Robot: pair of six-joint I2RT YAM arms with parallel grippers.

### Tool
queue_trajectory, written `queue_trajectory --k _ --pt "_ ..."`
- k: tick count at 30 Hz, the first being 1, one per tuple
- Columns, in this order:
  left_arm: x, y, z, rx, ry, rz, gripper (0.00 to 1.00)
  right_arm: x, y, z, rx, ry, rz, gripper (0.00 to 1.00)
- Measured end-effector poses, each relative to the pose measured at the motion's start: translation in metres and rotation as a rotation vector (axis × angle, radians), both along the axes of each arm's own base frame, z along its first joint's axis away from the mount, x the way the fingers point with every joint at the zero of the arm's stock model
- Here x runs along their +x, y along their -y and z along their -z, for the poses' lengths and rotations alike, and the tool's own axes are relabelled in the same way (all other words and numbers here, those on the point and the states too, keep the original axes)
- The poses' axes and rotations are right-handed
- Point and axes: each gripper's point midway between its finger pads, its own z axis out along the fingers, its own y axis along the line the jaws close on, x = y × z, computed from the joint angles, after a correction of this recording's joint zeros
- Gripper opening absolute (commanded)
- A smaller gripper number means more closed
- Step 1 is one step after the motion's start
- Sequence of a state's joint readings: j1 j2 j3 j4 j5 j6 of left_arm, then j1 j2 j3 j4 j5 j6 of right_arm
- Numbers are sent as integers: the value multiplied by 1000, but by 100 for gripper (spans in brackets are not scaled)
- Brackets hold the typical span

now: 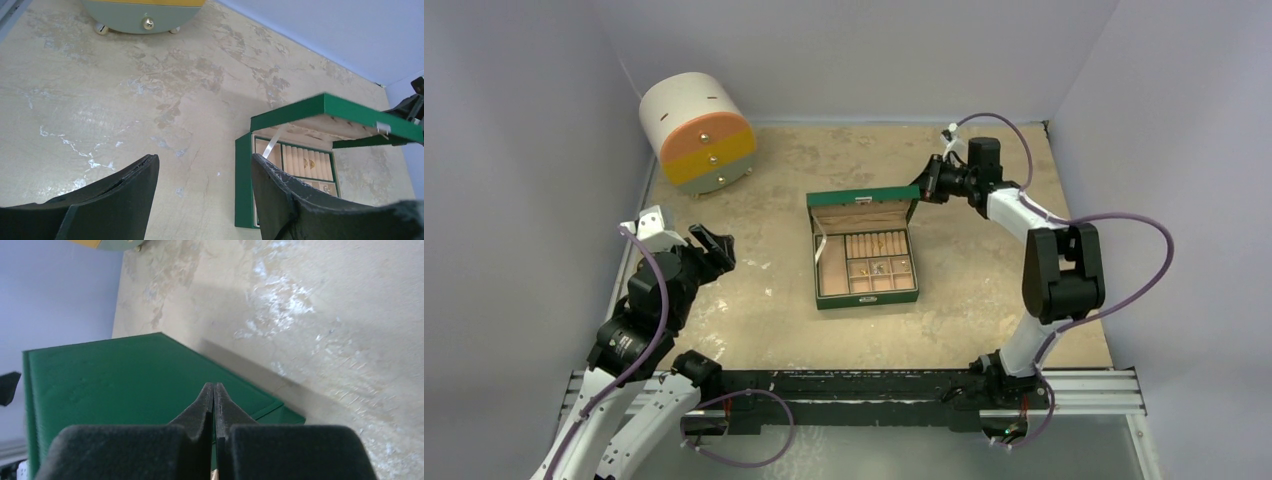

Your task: Organize the mixed jewelry

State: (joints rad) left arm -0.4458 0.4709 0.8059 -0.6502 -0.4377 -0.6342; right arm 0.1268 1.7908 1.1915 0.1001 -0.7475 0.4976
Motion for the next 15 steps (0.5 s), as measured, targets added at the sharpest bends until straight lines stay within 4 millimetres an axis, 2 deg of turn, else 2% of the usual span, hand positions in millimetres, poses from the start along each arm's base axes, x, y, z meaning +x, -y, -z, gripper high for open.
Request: queue_trajectory --k 7,15 --pt "0 0 0 0 -1 0 67 -37 -7 -26 29 57 -42 0" --pt "1 0 1 1 -3 -1 67 -76 -12 -20 25 43 -67 0"
